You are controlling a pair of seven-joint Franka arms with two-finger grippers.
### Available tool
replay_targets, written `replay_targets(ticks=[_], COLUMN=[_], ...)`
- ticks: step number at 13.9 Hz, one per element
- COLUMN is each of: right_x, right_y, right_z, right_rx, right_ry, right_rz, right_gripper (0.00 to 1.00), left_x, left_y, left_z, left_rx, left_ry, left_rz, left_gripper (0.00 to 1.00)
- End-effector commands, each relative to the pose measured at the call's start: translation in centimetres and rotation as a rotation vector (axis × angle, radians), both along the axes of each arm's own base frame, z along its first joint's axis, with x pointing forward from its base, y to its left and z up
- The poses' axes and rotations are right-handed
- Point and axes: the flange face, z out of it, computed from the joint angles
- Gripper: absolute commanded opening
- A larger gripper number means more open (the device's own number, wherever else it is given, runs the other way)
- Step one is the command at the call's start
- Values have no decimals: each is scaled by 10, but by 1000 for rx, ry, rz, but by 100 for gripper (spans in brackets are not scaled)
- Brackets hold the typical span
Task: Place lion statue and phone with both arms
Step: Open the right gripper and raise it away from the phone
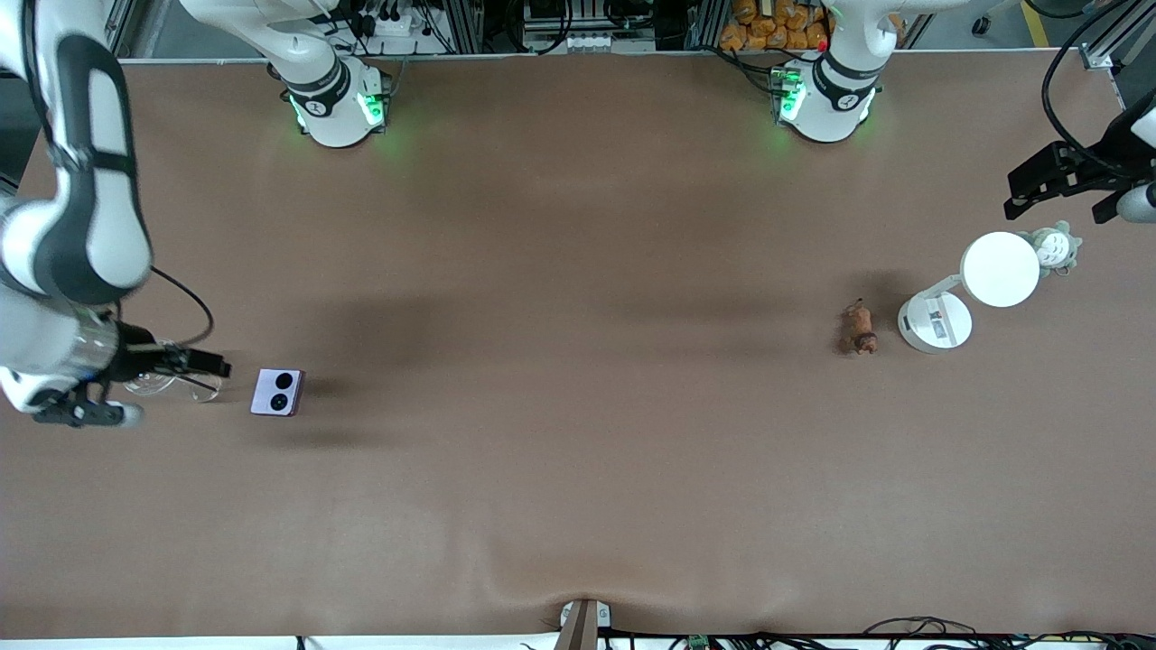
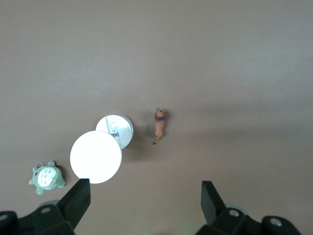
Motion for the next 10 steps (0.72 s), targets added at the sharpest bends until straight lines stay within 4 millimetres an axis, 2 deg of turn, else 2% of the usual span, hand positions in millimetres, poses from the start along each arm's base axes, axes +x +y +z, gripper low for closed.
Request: replay_targets(ticks=[1, 3, 5, 8, 10], right_x=[-35, -62, -84, -90, -96], right_y=[12, 31, 21, 19, 22], right_z=[61, 100, 135, 186, 199], right_rx=[-17, -56, -59, -65, -72], right_ry=[-4, 43, 42, 24, 45], right_rz=[72, 55, 32, 15, -46], right_gripper=[100, 100, 100, 100, 100], left_x=[3, 2, 2, 2, 3], left_y=[-8, -8, -2, 0, 0], left_z=[4, 6, 7, 6, 5], left_rx=[-16, -17, -16, -17, -18], left_ry=[-4, -8, -9, -7, -5], left_rz=[-9, -9, -1, 5, 8], left_gripper=[100, 100, 100, 100, 100])
